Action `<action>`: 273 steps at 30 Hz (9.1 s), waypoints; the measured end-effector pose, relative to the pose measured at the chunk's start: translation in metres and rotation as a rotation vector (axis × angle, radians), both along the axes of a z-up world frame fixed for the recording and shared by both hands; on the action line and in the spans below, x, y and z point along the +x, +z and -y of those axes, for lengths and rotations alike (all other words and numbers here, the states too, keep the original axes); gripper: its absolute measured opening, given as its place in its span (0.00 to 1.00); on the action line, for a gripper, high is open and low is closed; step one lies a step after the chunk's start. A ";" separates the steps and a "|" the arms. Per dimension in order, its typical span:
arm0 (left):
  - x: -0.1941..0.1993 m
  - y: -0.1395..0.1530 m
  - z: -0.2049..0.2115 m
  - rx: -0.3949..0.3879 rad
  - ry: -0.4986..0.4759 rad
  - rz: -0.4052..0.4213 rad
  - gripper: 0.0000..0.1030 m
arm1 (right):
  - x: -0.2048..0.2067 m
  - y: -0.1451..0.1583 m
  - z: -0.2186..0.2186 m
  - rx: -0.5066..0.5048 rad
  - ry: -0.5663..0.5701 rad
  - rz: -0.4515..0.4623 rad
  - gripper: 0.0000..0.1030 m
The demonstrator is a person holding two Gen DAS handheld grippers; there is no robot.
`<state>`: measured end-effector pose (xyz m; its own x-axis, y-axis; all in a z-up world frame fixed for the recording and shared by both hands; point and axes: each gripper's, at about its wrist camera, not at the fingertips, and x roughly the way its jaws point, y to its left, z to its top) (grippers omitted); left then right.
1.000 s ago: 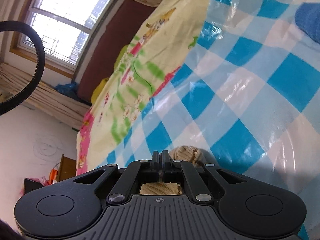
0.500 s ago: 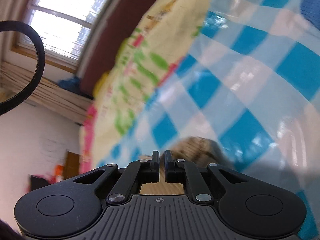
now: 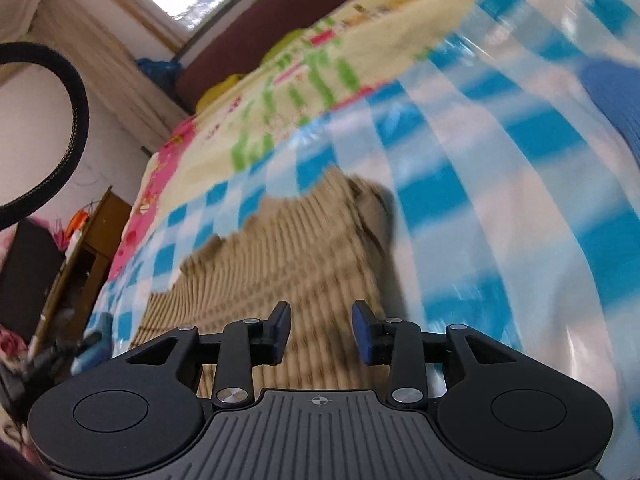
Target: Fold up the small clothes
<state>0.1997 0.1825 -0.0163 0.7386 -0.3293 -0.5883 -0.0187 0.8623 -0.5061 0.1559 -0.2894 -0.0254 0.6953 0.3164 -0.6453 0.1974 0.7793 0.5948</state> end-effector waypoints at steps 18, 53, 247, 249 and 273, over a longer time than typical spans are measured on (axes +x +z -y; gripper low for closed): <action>-0.021 -0.043 0.022 0.077 -0.116 -0.167 0.56 | -0.010 -0.044 0.000 0.186 0.069 -0.121 0.46; -0.076 0.002 0.063 0.168 -0.201 -0.162 0.27 | -0.056 0.032 0.036 -0.103 0.048 -0.069 0.32; -0.135 -0.042 0.072 0.034 -0.154 -0.048 0.60 | 0.094 0.006 -0.320 -0.578 0.524 -0.215 0.60; -0.135 -0.042 0.072 0.016 -0.164 -0.042 0.60 | 0.095 0.008 -0.323 -0.585 0.529 -0.212 0.61; -0.142 -0.032 0.089 0.092 -0.235 0.046 0.28 | 0.085 0.027 -0.275 -0.493 0.526 -0.164 0.15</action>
